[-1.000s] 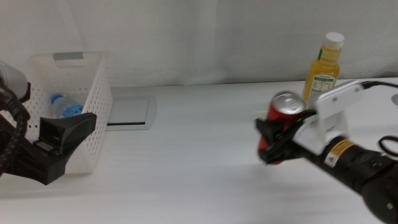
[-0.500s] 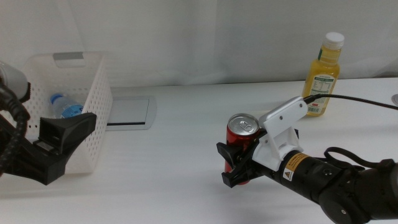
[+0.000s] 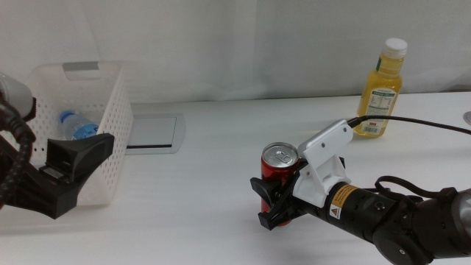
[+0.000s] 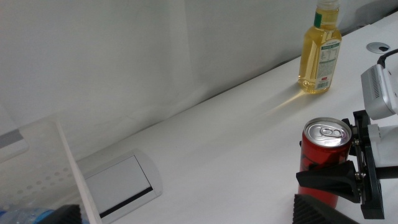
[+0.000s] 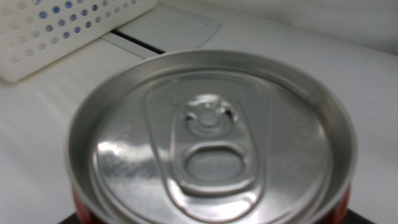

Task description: Use arms to grab the bottles and put them into the dustbin to the left of the table.

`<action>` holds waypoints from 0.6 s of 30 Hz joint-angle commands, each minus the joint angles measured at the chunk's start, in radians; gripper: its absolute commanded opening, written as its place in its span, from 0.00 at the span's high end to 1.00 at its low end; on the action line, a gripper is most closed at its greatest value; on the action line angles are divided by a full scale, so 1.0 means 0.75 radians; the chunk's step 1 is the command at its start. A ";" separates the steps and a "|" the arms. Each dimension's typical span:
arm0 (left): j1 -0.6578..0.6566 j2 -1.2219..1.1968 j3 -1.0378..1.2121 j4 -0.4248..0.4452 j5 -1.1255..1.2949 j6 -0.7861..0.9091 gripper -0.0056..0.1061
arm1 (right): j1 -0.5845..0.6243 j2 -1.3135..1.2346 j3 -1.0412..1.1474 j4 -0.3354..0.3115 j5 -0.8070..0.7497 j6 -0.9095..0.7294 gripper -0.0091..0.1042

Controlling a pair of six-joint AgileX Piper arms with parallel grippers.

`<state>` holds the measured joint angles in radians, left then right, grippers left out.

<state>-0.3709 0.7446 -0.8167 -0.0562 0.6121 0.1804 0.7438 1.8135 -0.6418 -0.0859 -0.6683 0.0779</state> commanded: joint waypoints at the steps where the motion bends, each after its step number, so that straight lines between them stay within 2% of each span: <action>1: -0.010 -0.004 0.009 -0.003 -0.009 -0.006 0.17 | 0.004 -0.002 -0.009 -0.036 -0.027 0.007 0.70; 3: -0.010 -0.004 0.009 -0.003 -0.009 -0.006 0.17 | 0.004 -0.002 -0.009 -0.036 -0.027 0.032 0.51; 5: -0.010 -0.004 0.009 -0.003 -0.009 -0.006 0.17 | 0.004 -0.002 -0.009 -0.028 -0.024 0.077 0.27; 6: -0.010 -0.004 0.009 -0.003 -0.009 -0.006 0.17 | 0.004 -0.002 -0.009 -0.008 0.003 0.077 0.08; 7: -0.010 -0.004 0.009 -0.003 -0.009 -0.006 0.17 | 0.004 -0.002 -0.009 -0.008 0.027 0.077 0.01; 18: -0.010 -0.004 0.009 -0.003 -0.016 -0.006 0.17 | 0.007 -0.176 -0.009 -0.024 0.281 0.110 0.01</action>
<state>-0.3709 0.7446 -0.8167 -0.0562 0.6121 0.1804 0.7438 1.7219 -0.6436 -0.0960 -0.4965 0.1485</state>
